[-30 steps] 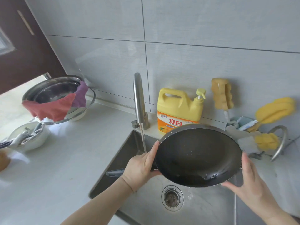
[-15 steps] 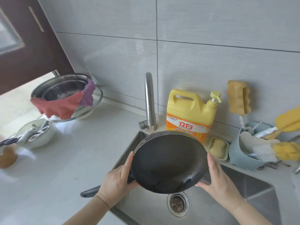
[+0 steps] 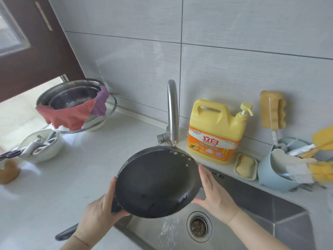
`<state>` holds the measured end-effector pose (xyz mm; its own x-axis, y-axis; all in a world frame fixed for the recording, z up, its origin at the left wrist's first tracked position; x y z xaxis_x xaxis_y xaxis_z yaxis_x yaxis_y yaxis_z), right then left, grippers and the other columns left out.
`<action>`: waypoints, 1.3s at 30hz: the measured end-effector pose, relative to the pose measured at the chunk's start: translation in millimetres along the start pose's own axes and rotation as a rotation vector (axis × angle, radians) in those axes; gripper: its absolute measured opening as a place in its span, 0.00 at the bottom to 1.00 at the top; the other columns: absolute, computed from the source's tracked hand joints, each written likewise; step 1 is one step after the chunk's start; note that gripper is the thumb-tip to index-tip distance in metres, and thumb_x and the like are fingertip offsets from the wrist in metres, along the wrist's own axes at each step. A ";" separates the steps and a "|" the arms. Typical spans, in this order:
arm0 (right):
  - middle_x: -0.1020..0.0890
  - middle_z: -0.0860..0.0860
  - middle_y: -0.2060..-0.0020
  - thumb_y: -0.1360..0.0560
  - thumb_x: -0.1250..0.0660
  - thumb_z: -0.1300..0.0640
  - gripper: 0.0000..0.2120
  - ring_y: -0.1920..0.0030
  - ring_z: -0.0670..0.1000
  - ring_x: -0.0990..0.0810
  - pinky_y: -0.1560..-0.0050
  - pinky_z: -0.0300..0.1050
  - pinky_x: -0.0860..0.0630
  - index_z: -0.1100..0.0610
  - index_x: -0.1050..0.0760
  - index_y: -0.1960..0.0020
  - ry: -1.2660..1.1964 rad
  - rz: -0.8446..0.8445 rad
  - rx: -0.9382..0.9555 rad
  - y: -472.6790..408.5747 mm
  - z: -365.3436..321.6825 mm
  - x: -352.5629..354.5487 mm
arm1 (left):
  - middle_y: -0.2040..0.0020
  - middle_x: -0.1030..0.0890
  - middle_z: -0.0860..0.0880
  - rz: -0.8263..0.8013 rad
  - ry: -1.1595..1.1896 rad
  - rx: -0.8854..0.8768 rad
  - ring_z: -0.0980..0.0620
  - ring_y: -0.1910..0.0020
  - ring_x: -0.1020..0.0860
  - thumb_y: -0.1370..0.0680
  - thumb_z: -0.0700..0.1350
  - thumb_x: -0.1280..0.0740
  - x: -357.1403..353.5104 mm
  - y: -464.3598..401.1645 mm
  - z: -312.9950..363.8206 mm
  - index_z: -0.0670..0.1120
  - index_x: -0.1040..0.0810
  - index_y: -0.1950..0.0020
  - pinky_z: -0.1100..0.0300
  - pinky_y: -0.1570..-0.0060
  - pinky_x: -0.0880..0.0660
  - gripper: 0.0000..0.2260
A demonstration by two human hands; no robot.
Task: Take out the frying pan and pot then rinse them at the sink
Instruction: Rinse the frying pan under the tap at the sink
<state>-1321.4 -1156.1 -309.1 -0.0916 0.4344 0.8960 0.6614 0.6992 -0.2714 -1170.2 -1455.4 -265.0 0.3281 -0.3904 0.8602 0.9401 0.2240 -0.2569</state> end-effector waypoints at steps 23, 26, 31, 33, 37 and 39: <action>0.37 0.59 0.29 0.30 0.40 0.28 0.51 0.35 0.56 0.31 0.41 0.43 0.31 0.54 0.58 0.21 0.025 0.237 -0.256 67.3 70.8 69.5 | 0.61 0.18 0.53 -0.063 0.189 -0.097 0.58 0.66 0.22 0.28 0.65 0.36 -45.6 -66.1 69.1 0.44 0.55 0.20 0.66 0.73 0.30 0.47; 0.53 0.42 0.21 0.41 0.22 0.43 0.63 0.24 0.43 0.47 0.31 0.34 0.46 0.52 0.60 0.21 -0.032 0.140 -0.155 47.9 52.4 55.9 | 0.59 0.17 0.52 -0.046 0.132 -0.044 0.56 0.67 0.20 0.30 0.68 0.37 -35.9 -54.0 47.0 0.44 0.50 0.21 0.65 0.74 0.28 0.46; 0.55 0.44 0.21 0.42 0.22 0.44 0.64 0.23 0.44 0.50 0.28 0.32 0.52 0.54 0.61 0.21 -0.049 0.033 -0.044 23.2 28.5 29.0 | 0.62 0.16 0.50 -0.001 0.024 -0.054 0.50 0.74 0.21 0.28 0.72 0.42 -19.7 -30.3 20.7 0.47 0.49 0.21 0.61 0.80 0.29 0.44; 0.48 0.50 0.22 0.41 0.21 0.45 0.64 0.23 0.40 0.55 0.27 0.35 0.51 0.55 0.61 0.21 -0.045 0.031 -0.007 13.3 19.7 21.4 | 0.64 0.17 0.49 0.024 -0.008 -0.067 0.49 0.74 0.21 0.26 0.73 0.45 -11.5 -21.8 16.4 0.48 0.47 0.21 0.61 0.81 0.29 0.42; 0.41 0.52 0.26 0.42 0.16 0.49 0.66 0.24 0.43 0.52 0.28 0.30 0.55 0.56 0.60 0.21 -0.043 -0.003 0.030 -0.1 6.9 10.5 | 0.65 0.17 0.50 0.043 -0.046 -0.077 0.49 0.74 0.21 0.26 0.72 0.44 -3.9 -6.9 8.5 0.47 0.47 0.21 0.60 0.81 0.28 0.42; 0.39 0.53 0.27 0.43 0.16 0.49 0.67 0.26 0.44 0.48 0.28 0.30 0.55 0.56 0.60 0.21 -0.035 -0.002 0.036 -1.3 5.1 8.8 | 0.66 0.17 0.50 0.040 -0.041 -0.071 0.48 0.75 0.21 0.26 0.72 0.44 -5.2 -3.5 7.7 0.47 0.47 0.21 0.60 0.80 0.28 0.42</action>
<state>-1326.8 -1150.3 -302.7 -0.1193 0.4520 0.8840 0.6343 0.7197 -0.2823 -1176.0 -1447.3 -265.2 0.3630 -0.3456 0.8654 0.9310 0.1741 -0.3210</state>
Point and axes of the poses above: each hand's wrist, its own y-axis away from the middle knuckle, its own x-axis out of the back of the hand, z = x × y, the point moved 5 cm from there along -y, towards the middle knuckle
